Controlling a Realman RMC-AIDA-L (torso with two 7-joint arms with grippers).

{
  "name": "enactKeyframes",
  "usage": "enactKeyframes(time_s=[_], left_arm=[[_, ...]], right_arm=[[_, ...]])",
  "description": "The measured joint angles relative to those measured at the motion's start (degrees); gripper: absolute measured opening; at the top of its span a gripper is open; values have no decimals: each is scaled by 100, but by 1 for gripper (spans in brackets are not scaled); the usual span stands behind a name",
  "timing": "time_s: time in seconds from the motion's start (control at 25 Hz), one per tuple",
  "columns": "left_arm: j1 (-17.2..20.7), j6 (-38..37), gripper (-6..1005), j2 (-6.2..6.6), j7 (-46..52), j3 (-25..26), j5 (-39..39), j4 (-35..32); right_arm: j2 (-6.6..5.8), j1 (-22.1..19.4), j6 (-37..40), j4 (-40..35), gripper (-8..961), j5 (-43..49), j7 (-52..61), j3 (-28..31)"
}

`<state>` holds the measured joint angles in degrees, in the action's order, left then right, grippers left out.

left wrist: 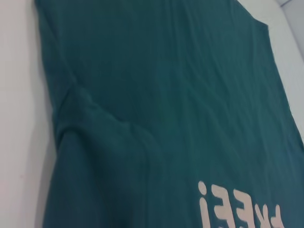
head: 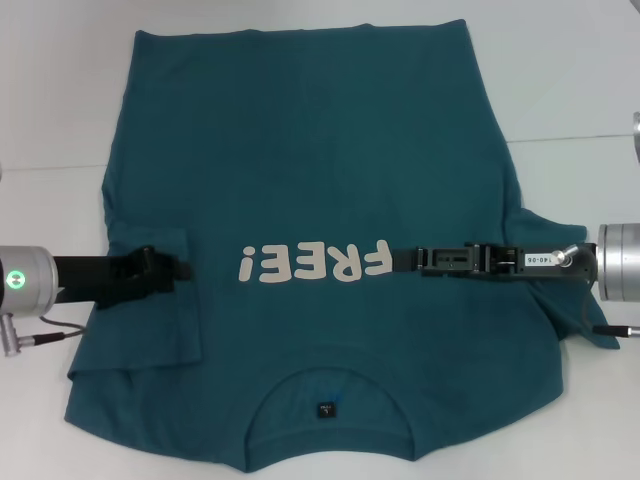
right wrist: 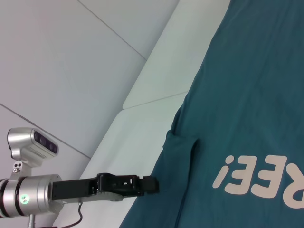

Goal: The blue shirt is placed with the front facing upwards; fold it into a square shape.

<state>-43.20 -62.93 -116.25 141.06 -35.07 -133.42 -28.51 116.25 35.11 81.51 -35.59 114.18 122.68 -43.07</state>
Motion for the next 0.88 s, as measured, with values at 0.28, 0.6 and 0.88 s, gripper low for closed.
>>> enactKeyframes(time_s=[0.28,0.6,0.88], left_arm=[[377,-519,355,-21,3,42,520,-695],[952,-1678,700,31,-838,40,806,-1612],[1674,-2726,750,-393,-3095,35,842,-2352]], right_arm=[[2,-17,12,-2,908,1,1,-3],[-19,30,28,-14,908,-3,-3,-2],[-28,43,55,-63,907,-11,0,2]])
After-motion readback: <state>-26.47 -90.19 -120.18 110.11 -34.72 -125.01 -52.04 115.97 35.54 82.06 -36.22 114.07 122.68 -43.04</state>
